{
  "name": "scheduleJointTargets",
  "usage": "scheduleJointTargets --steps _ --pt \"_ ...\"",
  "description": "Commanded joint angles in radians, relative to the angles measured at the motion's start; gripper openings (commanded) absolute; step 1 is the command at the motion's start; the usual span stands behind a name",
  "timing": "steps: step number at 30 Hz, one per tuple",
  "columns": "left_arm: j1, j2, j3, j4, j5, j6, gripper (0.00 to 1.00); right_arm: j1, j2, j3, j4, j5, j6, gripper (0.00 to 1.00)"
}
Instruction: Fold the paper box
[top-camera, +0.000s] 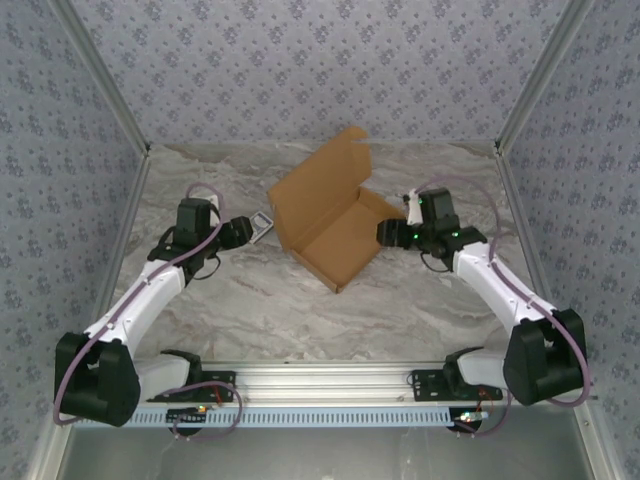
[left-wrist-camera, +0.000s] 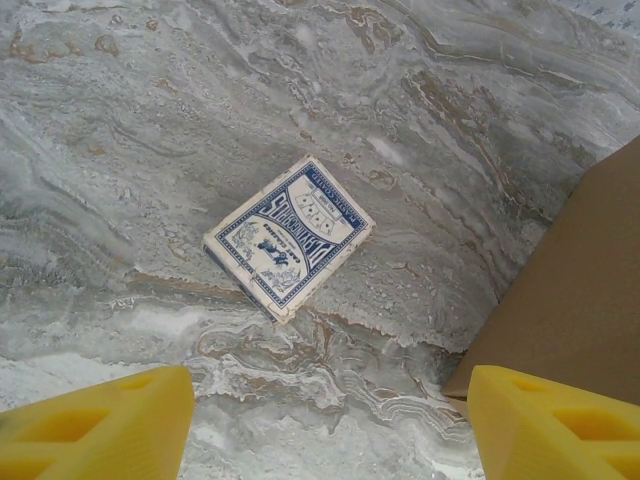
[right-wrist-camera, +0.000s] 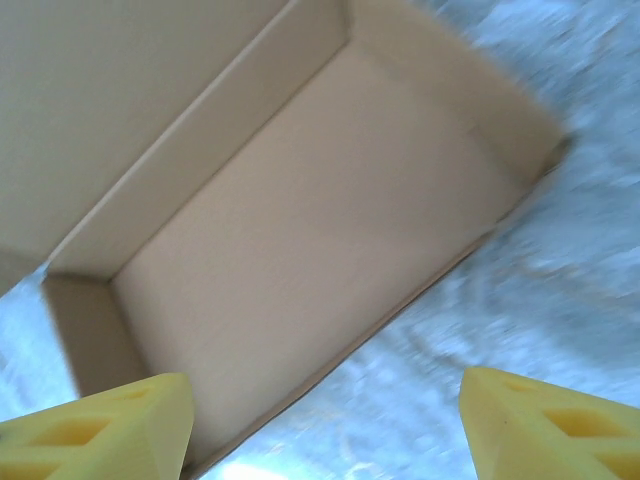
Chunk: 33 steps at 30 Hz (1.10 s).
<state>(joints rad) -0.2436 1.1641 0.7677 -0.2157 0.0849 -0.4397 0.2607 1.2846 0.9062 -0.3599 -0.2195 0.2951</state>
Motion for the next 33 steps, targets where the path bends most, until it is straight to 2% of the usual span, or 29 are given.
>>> scheduleJointTargets --steps 1,7,15,22,27,33 --pt "-0.009 -0.032 -0.016 0.016 0.011 -0.011 0.72 -0.068 0.080 0.074 -0.040 0.038 -0.098 0.73" --pt "-0.016 -0.037 -0.038 0.001 0.036 -0.007 0.72 -0.118 0.346 0.263 -0.018 -0.005 -0.151 0.73" --pt "-0.022 -0.043 -0.038 -0.022 0.044 0.013 0.72 -0.080 0.651 0.563 -0.127 0.029 -0.345 0.72" --pt "-0.023 -0.035 -0.033 -0.022 0.041 0.025 0.73 -0.069 0.760 0.676 -0.182 -0.025 -0.495 0.68" --pt "-0.023 -0.025 -0.028 -0.023 0.045 0.028 0.73 -0.051 0.814 0.730 -0.215 -0.007 -0.578 0.58" --pt "-0.023 -0.027 -0.019 -0.037 0.043 0.039 0.73 -0.039 0.851 0.764 -0.206 -0.005 -0.632 0.51"
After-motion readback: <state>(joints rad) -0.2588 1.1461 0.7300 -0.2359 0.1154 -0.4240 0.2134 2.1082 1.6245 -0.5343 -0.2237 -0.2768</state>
